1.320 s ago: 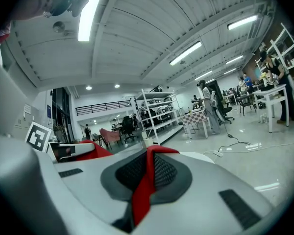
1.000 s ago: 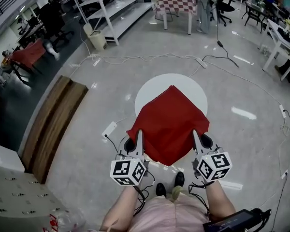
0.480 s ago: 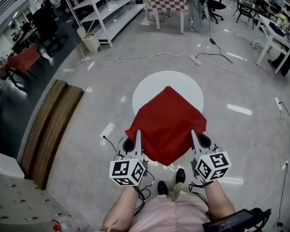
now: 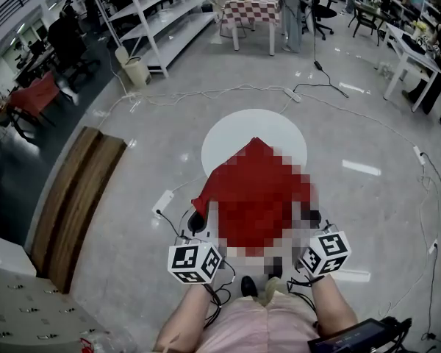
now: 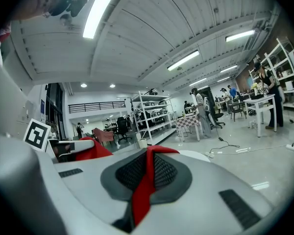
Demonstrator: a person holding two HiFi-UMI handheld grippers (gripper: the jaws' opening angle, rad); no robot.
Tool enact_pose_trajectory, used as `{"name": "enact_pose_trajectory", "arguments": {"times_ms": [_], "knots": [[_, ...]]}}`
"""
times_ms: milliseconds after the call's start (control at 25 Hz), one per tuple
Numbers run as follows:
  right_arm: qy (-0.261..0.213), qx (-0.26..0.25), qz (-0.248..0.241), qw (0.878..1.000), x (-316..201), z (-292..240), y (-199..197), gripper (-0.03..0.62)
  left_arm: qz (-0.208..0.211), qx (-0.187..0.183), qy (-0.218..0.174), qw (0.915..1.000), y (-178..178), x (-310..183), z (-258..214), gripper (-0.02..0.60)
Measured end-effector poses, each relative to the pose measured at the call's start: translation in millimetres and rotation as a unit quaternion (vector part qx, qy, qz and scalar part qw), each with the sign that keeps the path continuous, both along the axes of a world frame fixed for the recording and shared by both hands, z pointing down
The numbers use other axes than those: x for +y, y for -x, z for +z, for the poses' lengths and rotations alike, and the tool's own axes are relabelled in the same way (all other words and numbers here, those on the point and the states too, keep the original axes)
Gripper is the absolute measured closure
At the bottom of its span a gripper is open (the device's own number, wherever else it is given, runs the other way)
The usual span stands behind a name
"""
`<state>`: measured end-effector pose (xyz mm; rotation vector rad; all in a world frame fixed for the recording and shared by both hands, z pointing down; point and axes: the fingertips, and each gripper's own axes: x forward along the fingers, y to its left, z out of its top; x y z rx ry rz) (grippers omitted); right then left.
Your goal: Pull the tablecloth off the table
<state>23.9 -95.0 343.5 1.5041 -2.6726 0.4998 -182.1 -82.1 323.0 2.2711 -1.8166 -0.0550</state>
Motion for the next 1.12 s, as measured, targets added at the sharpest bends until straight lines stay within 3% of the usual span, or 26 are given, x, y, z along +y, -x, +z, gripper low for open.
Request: {"name": "enact_pose_trajectory", "arguments": {"times_ms": [240,1120], "knots": [[-0.007,0.001,0.006,1.0,15.3,2.3,13.7,0.571,0.006,0.001,-0.008,1.0,13.0,13.5,2.3,0.538],[-0.01,-0.008,0.023,1.0,31.0,-5.8,1.7,0.571,0.021,-0.01,-0.011,0.9997,-1.3,29.3,-4.6,0.538]]}}
